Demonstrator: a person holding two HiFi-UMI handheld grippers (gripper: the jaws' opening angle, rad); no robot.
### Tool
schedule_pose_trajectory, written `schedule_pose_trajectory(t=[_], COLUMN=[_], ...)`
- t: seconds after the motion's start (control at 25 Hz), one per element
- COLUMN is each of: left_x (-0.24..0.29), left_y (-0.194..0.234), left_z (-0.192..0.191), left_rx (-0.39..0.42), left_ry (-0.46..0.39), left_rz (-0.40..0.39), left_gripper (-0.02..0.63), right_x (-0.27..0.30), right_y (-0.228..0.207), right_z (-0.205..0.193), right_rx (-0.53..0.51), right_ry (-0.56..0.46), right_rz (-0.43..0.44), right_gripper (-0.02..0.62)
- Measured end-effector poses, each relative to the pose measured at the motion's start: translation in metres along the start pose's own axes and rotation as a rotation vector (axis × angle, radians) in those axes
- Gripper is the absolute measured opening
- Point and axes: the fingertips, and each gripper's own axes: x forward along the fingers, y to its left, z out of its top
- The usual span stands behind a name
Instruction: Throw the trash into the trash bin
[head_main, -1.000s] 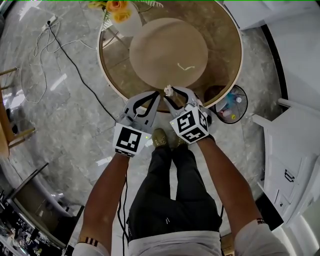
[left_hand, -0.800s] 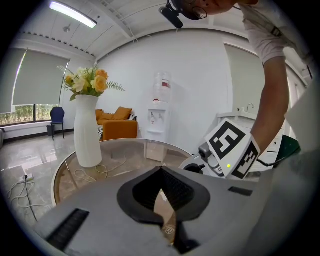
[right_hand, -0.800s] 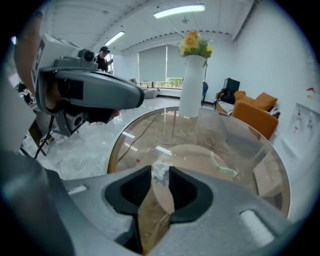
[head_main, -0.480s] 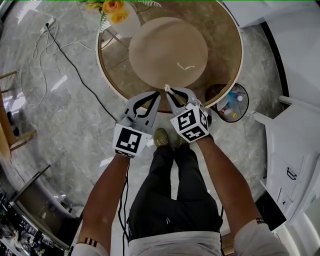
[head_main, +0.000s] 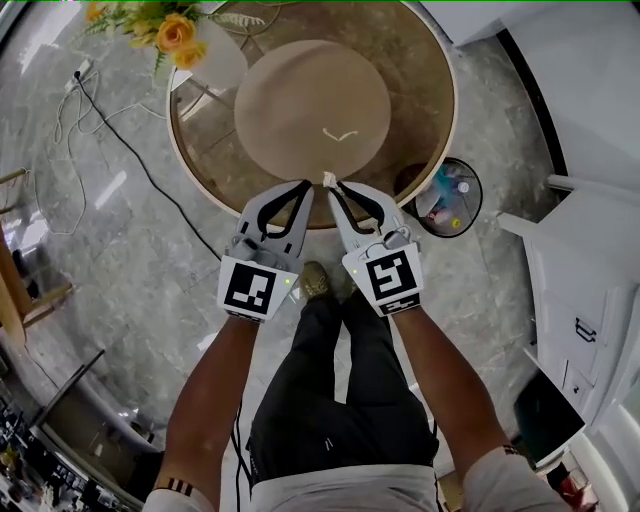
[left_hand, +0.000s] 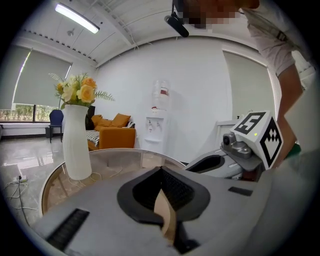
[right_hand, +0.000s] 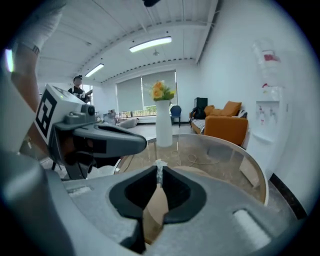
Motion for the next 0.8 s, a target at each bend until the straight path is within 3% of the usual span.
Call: schedule_pose_trajectory(t=[0.4,0.8], left_x=[0.037,0.078], left_y=[-0.066,-0.143], left_z=[0.040,0.058], left_rx=[0.037,0.074], left_ry=[-0.054,-0.059], left_rz=[-0.101,-0.204], left_gripper=[0.000,0.000], right_x=[-0.089,-0.168], right_y=[-0.061,-0.124], right_z=[0.013,-0.011], right_rx=[0.108,0.121], right_ry=[-0.114,-0.126], right_rz=[-0.202,-0.341], right_gripper=[0.034,0.035])
